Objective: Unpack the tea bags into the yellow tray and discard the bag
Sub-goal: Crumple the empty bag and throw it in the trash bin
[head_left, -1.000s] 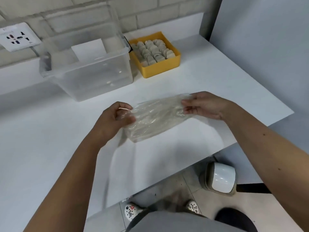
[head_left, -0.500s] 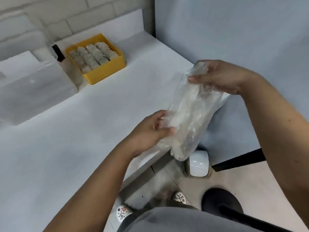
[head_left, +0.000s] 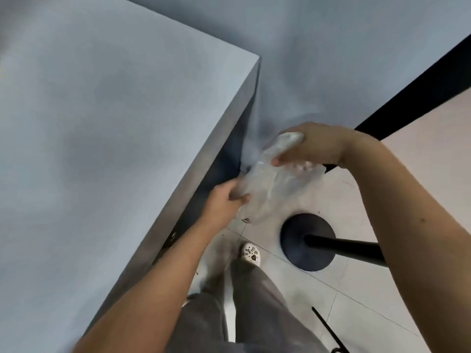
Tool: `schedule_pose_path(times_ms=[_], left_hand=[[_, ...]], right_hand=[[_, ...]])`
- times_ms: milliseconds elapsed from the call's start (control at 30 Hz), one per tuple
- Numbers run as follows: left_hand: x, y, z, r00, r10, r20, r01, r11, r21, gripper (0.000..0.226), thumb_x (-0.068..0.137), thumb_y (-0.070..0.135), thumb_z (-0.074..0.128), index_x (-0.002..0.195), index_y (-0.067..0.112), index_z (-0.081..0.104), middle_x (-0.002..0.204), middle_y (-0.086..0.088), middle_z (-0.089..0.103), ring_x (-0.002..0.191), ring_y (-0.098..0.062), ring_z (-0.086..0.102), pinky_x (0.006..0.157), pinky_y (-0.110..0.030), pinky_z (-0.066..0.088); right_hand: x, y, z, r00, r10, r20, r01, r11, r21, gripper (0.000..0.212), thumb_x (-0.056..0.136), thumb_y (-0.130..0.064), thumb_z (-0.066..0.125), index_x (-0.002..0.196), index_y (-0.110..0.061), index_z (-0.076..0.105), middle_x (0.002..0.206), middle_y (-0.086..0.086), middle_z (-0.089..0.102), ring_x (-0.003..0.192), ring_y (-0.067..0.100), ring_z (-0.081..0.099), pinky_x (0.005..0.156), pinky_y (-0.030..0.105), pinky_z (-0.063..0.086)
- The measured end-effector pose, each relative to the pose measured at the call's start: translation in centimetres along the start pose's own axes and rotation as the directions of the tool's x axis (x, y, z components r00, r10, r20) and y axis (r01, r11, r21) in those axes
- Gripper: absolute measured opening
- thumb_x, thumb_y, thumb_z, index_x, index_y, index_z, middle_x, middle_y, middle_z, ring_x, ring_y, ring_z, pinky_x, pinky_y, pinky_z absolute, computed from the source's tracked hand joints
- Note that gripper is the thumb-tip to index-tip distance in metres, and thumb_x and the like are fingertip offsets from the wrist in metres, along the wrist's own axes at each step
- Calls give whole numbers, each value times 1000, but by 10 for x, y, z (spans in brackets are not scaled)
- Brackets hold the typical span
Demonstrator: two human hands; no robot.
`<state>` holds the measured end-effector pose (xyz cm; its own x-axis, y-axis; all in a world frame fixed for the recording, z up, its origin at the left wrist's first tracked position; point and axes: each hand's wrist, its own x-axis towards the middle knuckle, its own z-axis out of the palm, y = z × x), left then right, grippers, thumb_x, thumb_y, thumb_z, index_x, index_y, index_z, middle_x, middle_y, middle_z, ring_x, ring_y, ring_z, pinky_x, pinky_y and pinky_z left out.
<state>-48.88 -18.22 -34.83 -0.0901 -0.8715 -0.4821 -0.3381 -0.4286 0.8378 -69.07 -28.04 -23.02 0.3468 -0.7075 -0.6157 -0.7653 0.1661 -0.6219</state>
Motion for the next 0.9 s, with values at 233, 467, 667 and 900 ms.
schedule_pose_path(times_ms=[233,467,667,900], left_hand=[[95,-81,42,1000,-7,-24,10,992,128,19,79,17,82,94,14,70,81,8,67,68,6,56,68,-10,44],[174,-172,72,987,-154,-40,159,940,302,44,87,40,72,122,15,66,121,-5,70,107,-21,68,99,-36,51],[230,-206,87,985,-170,-43,158,754,637,68,91,32,67,151,23,37,154,-7,38,138,-30,42,110,-45,40],[282,-229,113,979,-197,59,71,594,801,94,88,44,70,158,27,8,166,-7,9,147,-34,25,111,-50,35]], right_hand=[[51,138,55,949,216,-228,-131,931,340,18,83,-19,76,100,-13,73,83,15,74,79,35,72,71,48,60],[107,216,117,892,265,-366,-266,963,47,16,90,-25,58,93,-14,68,91,11,70,82,31,58,68,33,40],[149,257,153,897,179,-403,-242,964,-112,38,88,-9,52,115,-30,69,109,11,71,98,36,60,70,29,36],[172,283,188,904,82,-420,-156,977,-143,59,80,-1,44,118,-40,67,106,6,73,96,35,61,79,39,50]])
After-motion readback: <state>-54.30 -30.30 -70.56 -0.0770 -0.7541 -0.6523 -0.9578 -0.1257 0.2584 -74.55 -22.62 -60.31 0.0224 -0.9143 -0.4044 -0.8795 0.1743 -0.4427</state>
